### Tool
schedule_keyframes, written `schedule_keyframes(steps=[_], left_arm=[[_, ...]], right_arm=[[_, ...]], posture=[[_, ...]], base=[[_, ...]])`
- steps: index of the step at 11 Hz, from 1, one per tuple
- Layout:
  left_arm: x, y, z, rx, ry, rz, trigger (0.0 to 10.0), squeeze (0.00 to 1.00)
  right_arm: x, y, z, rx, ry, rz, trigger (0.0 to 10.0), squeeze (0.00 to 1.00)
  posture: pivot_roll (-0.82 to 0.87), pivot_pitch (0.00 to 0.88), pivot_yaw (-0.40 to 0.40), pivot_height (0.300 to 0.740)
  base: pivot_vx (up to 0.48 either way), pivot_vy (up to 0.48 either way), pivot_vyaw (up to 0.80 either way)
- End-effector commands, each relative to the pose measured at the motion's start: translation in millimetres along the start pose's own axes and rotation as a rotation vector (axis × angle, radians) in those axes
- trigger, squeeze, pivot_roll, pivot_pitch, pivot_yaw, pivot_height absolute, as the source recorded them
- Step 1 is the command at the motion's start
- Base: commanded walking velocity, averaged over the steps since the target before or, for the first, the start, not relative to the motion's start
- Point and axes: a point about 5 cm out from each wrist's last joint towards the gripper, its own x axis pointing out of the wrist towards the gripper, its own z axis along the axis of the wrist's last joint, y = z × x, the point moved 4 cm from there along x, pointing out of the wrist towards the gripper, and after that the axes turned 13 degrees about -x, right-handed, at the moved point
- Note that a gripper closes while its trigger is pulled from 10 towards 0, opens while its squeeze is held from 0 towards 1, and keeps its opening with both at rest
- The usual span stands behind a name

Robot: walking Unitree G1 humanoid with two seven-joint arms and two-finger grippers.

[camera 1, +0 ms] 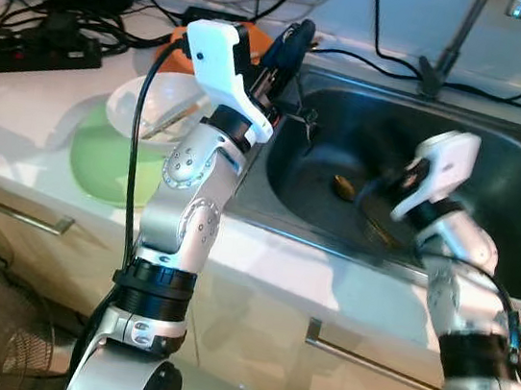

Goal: Kitchen organization

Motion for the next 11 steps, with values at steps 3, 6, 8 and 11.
schedule_keyframes(steps=[3, 6, 8, 11], left_arm=[[1.4, -10.0, -13, -0.044, 0.044, -0.038, 10.0, 0.0], [0.5, -12.9, -23, -0.053, 0.093, -0.052, 10.0, 0.0], [-1.0, -17.5, -34, -0.077, 0.132, -0.065, 10.0, 0.0], [-3.6, -21.5, -47, -0.106, 0.182, -0.078, 10.0, 0.0]], right_arm=[[-2.1, 9.9, 17, 0.031, -0.071, 0.089, 10.0, 0.0], [0.6, 17.2, 22, 0.045, -0.09, 0.107, 10.0, 0.0], [2.0, 21.5, 24, 0.055, -0.095, 0.119, 10.0, 0.0], [3.5, 30.6, 24, 0.069, -0.098, 0.146, 10.0, 0.0]], posture=[[0.06, 0.035, 0.049, 0.74], [0.06, 0.039, 0.054, 0.74], [0.06, 0.048, 0.058, 0.74], [0.06, 0.055, 0.058, 0.74]], base=[[0.0, 0.0, 0.0], [0.0, 0.0, 0.0], [0.0, 0.0, 0.0], [0.0, 0.0, 0.0]])
